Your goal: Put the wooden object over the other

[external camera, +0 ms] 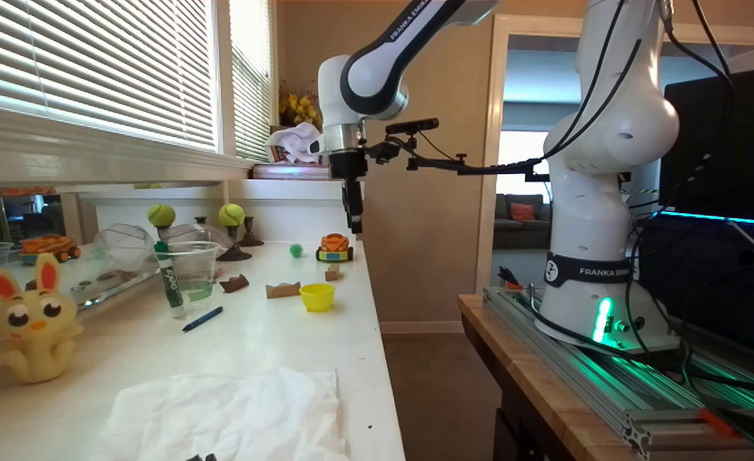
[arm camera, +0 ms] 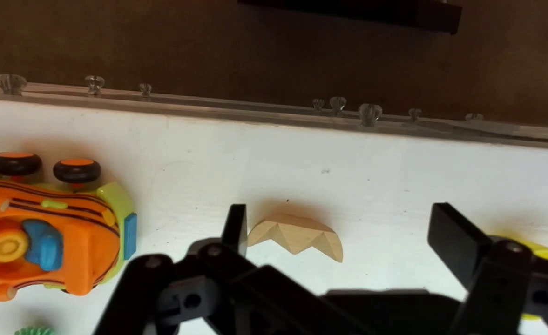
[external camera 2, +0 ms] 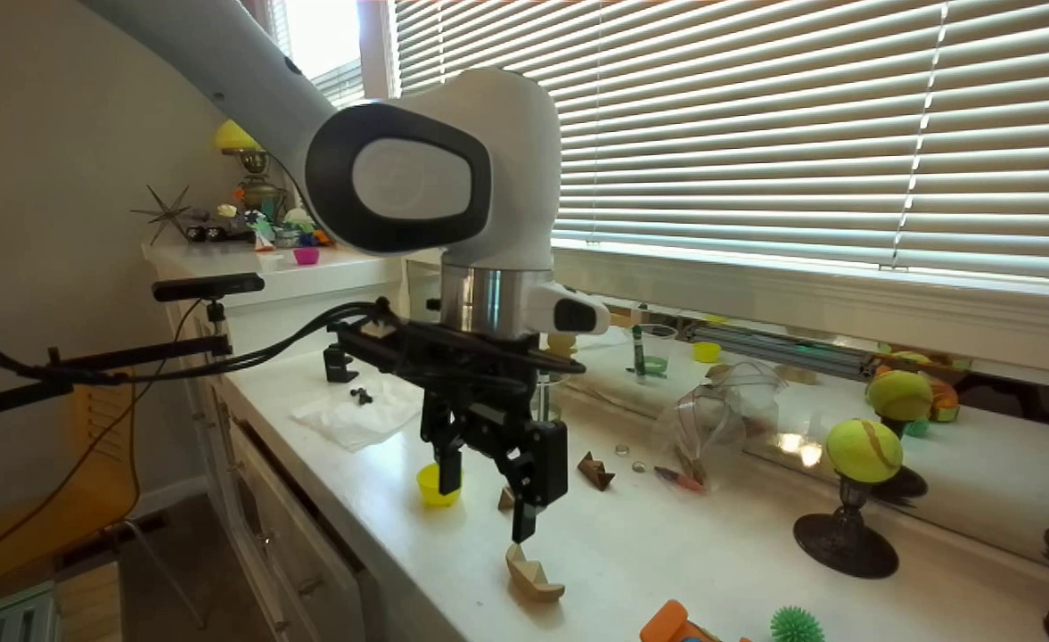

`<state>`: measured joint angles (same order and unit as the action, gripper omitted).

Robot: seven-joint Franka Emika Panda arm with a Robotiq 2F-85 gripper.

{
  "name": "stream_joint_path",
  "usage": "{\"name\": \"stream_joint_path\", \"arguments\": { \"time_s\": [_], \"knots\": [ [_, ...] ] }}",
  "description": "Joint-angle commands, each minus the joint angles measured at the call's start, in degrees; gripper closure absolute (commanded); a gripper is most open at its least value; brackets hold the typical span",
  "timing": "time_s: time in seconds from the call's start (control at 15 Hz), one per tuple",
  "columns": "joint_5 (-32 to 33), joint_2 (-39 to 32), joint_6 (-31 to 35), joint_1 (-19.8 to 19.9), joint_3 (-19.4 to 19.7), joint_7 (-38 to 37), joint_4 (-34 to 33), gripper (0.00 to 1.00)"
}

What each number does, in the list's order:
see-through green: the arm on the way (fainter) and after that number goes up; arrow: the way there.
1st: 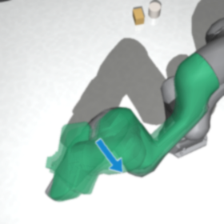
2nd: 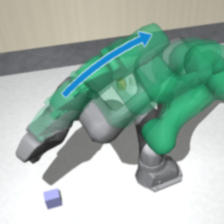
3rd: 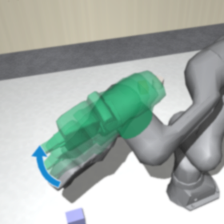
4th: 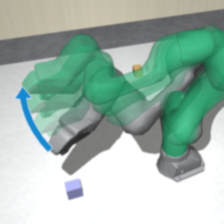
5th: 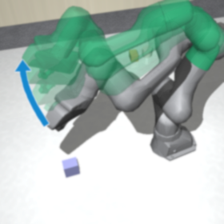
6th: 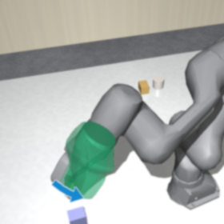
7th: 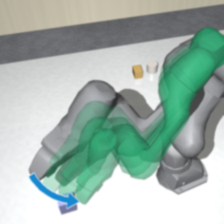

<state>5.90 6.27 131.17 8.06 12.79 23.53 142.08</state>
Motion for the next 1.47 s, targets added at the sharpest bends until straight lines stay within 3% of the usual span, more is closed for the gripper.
{"name": "stream_joint_path", "arguments": {
  "time_s": [0.0, 0.4, 0.8, 1.4],
  "knots": [
    [2.0, -0.9, 2.5, 0.7, -0.5, -0.2, -0.1, 0.00],
    [-1.1, -3.7, 4.5, 0.8, -0.3, 0.3, -0.8, 0.00],
    [0.4, -6.3, 6.2, 0.9, -0.8, -0.6, -0.2, 0.00],
    [-1.1, -7.9, 7.7, 0.6, -2.0, -8.6, 0.0, 0.00]
  ]
}}
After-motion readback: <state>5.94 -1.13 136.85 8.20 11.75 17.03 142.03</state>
